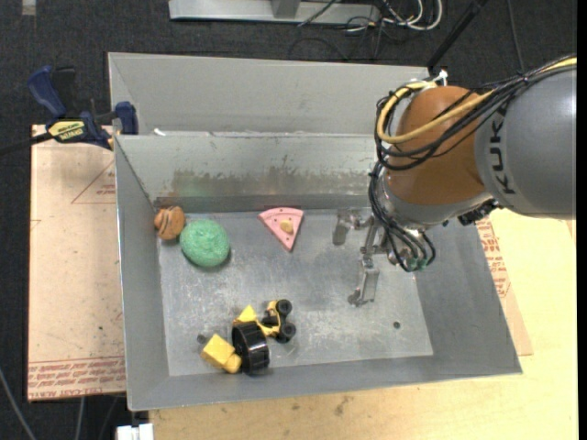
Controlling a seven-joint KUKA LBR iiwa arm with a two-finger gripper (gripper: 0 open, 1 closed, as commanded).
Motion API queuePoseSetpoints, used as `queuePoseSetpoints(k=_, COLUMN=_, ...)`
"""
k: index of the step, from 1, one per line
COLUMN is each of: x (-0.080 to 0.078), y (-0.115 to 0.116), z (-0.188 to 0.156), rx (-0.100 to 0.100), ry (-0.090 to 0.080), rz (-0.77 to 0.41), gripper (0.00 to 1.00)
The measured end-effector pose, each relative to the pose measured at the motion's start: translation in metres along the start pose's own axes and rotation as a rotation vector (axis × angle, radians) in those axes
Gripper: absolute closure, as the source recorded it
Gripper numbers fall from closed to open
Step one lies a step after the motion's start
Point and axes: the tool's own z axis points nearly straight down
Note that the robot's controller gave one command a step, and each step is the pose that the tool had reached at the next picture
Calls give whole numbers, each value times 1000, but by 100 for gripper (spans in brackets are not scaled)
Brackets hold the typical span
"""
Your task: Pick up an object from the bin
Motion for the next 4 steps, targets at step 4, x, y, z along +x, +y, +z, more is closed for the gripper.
queuePoseSetpoints(k=4, x=40, y=128, z=62, rx=1, ry=-7, rz=-270, gripper=0)
